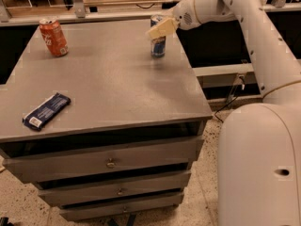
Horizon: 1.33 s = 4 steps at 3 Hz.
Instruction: Move redbull can near coke can
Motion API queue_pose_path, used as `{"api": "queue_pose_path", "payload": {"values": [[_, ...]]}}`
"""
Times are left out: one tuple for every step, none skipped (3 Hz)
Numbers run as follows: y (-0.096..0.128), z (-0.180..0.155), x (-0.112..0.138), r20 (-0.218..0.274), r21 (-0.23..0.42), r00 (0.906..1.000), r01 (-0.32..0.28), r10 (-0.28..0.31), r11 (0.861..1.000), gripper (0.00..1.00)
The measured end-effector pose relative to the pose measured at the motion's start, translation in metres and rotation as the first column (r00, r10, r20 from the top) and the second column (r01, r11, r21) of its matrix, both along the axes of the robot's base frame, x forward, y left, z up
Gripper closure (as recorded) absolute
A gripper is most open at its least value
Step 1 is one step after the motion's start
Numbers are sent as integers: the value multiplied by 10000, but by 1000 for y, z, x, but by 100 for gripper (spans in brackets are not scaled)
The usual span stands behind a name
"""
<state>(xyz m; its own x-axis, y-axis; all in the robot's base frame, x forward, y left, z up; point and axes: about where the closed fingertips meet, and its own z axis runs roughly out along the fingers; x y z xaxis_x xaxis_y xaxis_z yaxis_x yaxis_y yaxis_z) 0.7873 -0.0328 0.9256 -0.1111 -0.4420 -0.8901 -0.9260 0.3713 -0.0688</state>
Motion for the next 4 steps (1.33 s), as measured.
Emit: {"api": "queue_pose_path", "payload": {"values": [[3,-2,0,-34,2,10000,-45,45,10000,51],[14,-1,-1,-111,128,9994,-315,316,9994,75],[53,34,-4,426,575,9944,-986,962,9935,97],[114,75,-10,1230,846,9779,-1803,1693,9800,100]]}}
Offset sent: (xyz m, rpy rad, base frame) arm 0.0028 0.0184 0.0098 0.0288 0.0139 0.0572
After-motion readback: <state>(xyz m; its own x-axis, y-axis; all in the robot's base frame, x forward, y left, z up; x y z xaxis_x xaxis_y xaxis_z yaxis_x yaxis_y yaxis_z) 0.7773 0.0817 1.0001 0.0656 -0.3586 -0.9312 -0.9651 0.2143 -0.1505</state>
